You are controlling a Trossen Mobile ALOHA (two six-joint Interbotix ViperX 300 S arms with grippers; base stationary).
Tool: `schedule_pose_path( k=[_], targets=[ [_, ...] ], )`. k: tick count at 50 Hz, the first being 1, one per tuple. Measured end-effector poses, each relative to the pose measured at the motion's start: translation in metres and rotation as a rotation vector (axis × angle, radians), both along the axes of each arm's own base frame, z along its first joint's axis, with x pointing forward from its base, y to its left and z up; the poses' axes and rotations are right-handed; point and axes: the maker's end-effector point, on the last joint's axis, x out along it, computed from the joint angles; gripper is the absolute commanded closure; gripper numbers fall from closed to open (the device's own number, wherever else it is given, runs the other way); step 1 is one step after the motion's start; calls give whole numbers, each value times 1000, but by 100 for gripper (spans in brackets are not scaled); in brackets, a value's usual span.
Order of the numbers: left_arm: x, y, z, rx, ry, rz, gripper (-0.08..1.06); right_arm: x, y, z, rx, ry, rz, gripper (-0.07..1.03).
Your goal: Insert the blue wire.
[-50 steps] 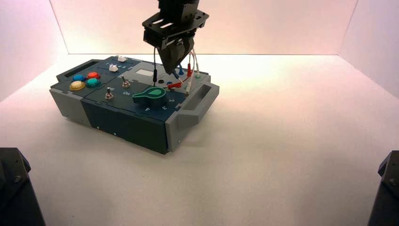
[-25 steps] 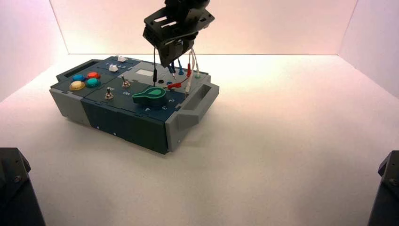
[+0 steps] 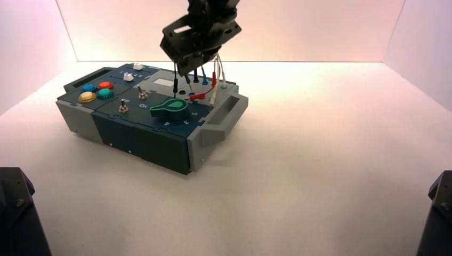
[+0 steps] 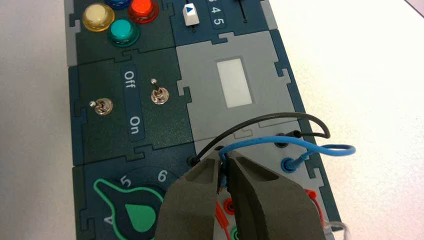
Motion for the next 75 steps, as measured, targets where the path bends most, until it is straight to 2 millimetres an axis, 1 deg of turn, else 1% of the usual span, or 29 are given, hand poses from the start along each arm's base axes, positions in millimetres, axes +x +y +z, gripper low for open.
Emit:
schedule_pose_path(
  k=[14,24,43,60,71,73,75],
  targets=[
    [0,0,1,0,-2,-1,84,3,3,-3,38,-36,-2,98],
    [0,0,1,0,-2,-2,84,3,2,-12,31,-32,-4,98],
    [0,0,1,0,-3,-2,84,4,1,-14,23,-39,6,98],
    [0,0,1,0,-3,-1,84,3,-4,-15,18,-36,2,98],
    [-1,0,1,0,-2,-1,84,-3,-13,-13,12,-31,-1,98],
    [-1,0,0,2,-2,-1,84,-4,-14,-14,9,-28,-1,97],
    [-1,0,1,0,-2,-1,84,-4,-14,-13,6,-26,-1,93]
  ],
)
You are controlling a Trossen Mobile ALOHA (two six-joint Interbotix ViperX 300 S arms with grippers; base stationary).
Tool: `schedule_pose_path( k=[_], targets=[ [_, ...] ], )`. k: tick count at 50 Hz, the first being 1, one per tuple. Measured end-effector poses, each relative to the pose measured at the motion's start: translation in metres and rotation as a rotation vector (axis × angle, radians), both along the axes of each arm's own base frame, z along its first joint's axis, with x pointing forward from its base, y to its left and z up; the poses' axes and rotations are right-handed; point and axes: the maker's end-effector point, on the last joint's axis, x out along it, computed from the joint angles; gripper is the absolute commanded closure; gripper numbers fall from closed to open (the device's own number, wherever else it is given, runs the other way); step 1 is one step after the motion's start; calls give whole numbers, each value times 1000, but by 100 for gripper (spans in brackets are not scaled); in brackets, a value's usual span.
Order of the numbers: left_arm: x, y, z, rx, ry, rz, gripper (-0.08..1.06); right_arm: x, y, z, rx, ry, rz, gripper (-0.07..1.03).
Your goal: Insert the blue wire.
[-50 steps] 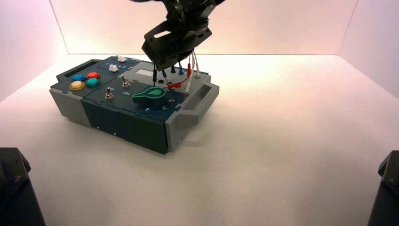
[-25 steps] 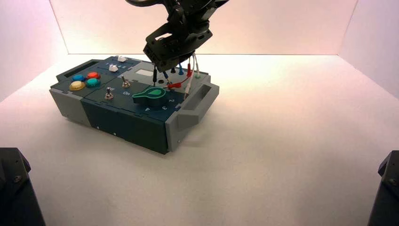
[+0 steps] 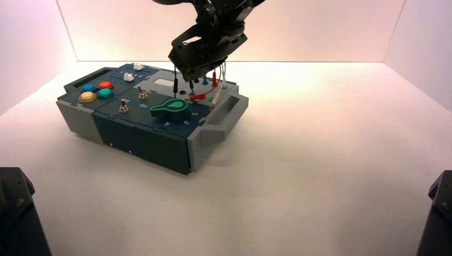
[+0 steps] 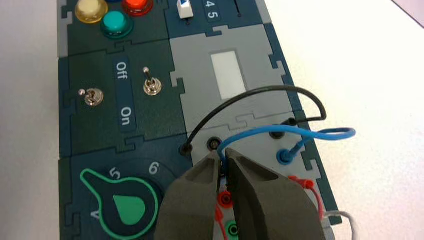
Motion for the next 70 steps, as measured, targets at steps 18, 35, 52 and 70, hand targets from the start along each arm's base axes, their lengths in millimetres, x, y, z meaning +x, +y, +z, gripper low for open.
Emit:
schedule_pose_path(
  k=[18,35,52,70],
  targets=[
    [0,0,0,0,0,0,84,-7,-9,-14,-61,54,0,83],
    [0,0,0,0,0,0,84,-5,-7,-13,-62,55,0,97],
    [0,0,0,0,0,0,84,-5,-5,-10,-88,79,1,99],
    [-1,0,0,0,0,0,84,2,-1,6,-174,101,33,99]
  ],
)
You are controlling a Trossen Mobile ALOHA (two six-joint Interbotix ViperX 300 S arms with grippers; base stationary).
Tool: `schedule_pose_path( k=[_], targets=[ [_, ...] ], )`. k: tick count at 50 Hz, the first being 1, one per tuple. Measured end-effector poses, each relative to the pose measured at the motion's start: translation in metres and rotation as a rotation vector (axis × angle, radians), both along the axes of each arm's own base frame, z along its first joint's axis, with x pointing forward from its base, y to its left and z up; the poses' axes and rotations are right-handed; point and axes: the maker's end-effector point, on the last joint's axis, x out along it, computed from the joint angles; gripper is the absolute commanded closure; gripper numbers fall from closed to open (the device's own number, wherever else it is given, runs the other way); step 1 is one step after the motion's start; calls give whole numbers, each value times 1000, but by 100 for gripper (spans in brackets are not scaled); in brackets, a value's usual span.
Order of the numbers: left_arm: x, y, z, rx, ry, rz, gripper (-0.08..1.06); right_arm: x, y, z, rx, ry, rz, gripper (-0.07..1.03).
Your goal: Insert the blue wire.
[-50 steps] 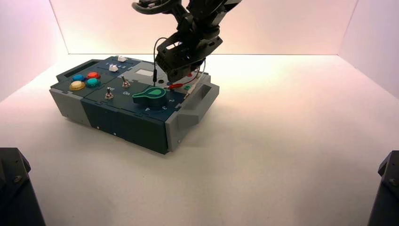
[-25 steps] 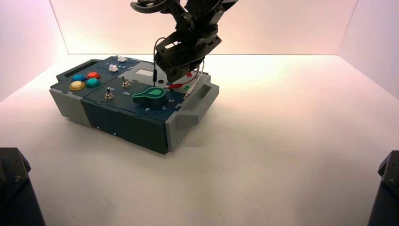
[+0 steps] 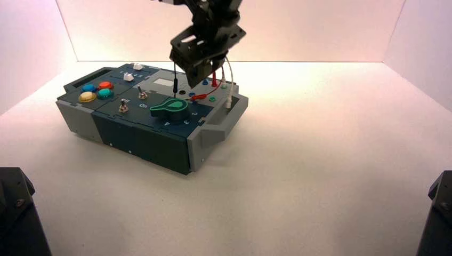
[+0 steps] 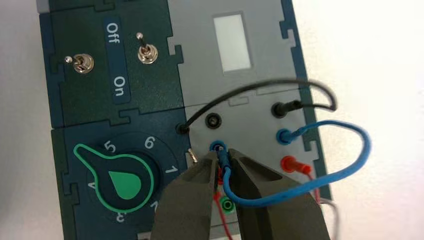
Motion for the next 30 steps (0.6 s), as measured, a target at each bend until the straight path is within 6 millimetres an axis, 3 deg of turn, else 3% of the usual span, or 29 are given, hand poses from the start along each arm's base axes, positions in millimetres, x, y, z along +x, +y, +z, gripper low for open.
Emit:
schedule_pose_path(
  k=[13,30],
  targets=[
    [0,0,0,0,0,0,84,7,3,14,-49,11,10,99],
    [0,0,0,0,0,-2,84,3,-2,3,-111,57,14,98]
  ],
)
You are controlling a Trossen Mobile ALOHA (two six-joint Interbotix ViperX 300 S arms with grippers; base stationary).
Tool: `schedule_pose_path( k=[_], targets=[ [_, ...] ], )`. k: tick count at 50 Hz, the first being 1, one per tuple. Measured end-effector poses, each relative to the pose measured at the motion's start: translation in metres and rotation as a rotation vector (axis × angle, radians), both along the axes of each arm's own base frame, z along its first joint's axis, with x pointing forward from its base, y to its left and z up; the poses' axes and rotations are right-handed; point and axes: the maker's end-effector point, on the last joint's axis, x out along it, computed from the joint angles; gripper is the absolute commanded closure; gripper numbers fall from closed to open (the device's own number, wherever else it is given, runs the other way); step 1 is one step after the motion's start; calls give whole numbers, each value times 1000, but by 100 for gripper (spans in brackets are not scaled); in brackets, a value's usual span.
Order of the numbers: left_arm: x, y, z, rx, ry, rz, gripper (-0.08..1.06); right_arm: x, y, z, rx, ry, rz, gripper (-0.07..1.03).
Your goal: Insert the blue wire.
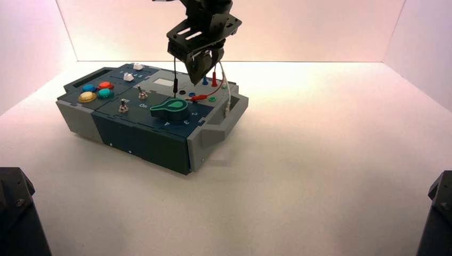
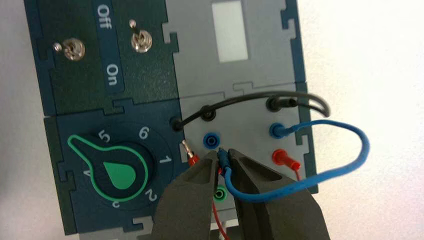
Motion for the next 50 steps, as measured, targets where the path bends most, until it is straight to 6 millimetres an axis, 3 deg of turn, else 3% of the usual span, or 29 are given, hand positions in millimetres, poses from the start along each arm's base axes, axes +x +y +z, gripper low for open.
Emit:
schedule_pose_path(
  k=[27,50],
  targets=[
    [0,0,0,1,0,1,84,4,5,-12,-27,22,-1,98],
    [-1,0,0,0,3,0,84,5,6,-11,-22,21,-1,98]
  ],
)
